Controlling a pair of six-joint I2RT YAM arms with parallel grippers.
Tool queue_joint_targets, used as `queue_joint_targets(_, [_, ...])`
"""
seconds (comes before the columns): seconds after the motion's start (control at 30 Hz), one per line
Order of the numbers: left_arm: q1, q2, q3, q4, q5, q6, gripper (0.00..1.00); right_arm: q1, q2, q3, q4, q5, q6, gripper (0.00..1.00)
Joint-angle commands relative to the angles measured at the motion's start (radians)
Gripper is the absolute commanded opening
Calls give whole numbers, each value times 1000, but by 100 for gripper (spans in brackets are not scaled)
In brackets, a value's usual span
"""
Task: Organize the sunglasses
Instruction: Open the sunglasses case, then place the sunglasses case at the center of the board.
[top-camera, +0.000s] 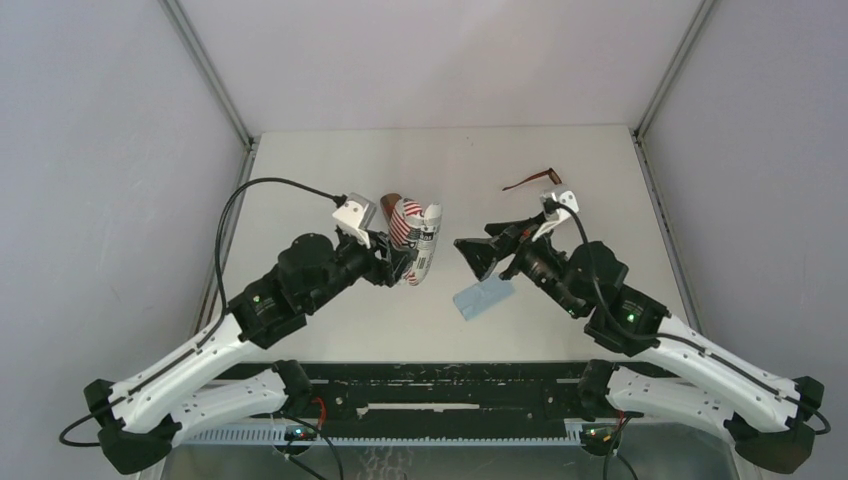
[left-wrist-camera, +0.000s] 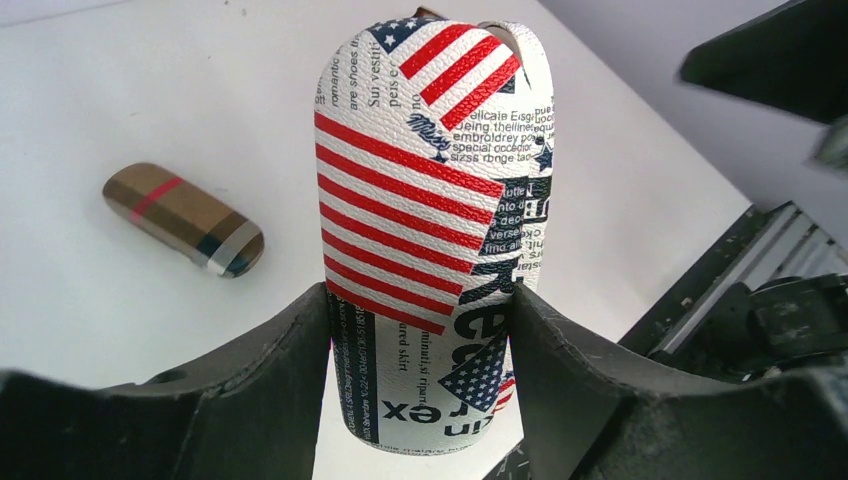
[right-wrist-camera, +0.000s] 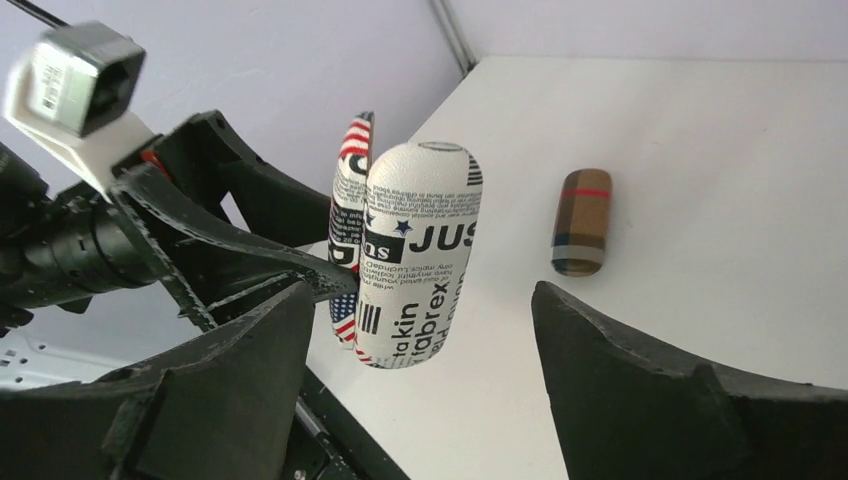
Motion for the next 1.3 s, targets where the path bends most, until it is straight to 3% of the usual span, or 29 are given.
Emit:
queue_joint_targets(0.0, [1, -6, 60, -32, -76, 47, 0, -2, -92, -26, -24, 84, -49, 79])
queue_joint_targets(0.23, [1, 147, 64, -216, -247, 78, 0, -2, -167, -84, -192, 207, -31, 79])
queue_joint_targets(0.47, [-41, 359, 65, -315, -453, 71, 0, -2, -238, -159, -257, 264, 21, 79])
queue_joint_targets(0.7, [-66, 636, 137, -425, -667, -21, 0, -5, -259, -167, -307, 289, 43, 79])
queue_joint_targets(0.83, [-77, 738, 156, -436, -718, -70, 1, -8, -262, -167, -329, 297, 52, 79])
queue_joint_targets(1.23, [-125, 898, 196, -418, -726, -100, 48, -17, -276, -169, -368, 297, 68, 78])
queue_joint_targets(1.27, [-128, 901, 195, -414, -720, -101, 60, -19, -274, -169, -372, 295, 71, 78])
